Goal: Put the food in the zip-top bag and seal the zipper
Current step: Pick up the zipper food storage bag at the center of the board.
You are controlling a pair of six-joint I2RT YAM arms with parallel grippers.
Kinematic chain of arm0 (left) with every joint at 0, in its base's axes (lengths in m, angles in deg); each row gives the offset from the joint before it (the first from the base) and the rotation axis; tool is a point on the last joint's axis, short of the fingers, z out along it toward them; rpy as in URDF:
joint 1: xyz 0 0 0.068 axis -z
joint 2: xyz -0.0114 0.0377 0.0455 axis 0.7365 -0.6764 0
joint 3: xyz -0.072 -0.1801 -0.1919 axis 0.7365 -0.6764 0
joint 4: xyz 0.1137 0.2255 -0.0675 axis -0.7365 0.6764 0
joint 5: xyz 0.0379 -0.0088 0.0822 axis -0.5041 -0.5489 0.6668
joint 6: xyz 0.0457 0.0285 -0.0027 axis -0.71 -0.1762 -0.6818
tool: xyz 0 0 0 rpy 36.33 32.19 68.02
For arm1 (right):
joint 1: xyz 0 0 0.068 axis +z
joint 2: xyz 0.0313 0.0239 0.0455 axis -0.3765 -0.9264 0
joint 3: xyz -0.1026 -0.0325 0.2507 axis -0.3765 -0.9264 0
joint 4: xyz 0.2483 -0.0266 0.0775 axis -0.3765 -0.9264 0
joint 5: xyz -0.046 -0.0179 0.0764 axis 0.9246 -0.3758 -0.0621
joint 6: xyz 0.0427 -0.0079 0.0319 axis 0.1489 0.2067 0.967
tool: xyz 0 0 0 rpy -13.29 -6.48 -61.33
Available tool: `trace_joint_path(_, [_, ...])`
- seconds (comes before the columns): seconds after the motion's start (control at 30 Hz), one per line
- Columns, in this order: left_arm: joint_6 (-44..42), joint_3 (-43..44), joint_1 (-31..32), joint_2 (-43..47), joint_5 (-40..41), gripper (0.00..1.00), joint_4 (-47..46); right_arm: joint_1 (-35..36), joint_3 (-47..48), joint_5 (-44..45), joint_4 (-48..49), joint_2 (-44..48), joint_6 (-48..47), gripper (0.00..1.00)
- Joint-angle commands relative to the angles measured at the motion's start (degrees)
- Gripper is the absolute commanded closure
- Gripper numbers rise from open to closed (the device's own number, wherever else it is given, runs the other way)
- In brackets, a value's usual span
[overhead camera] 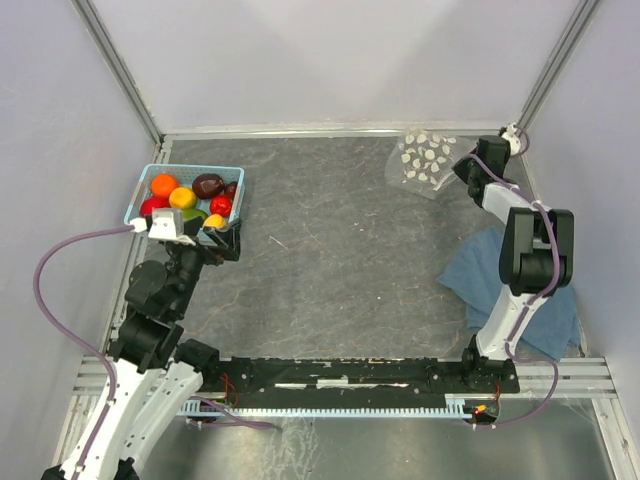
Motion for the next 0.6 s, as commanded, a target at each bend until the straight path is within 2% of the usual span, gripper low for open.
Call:
trace_joint_path(0.0, [1.45,4.28,-0.31,-3.55,-5.16,0.01,-0.74,2.39,-1.64,-1.83,0.64,9.93,-6.06,0.98])
trace_joint_path(0.27, [6.03,7.85,-0.3,-8.06,-9.7,0.0,2.77,6.75,-2.44,-4.52,-8.43,21.86,-21.82,0.98])
trace_joint_path(0.57, [15.8,5.43,-0.3,-9.86,-13.47,0.0,-0.82,13.23,-4.73,-1.07,-14.21,33.22,-36.89,0.98])
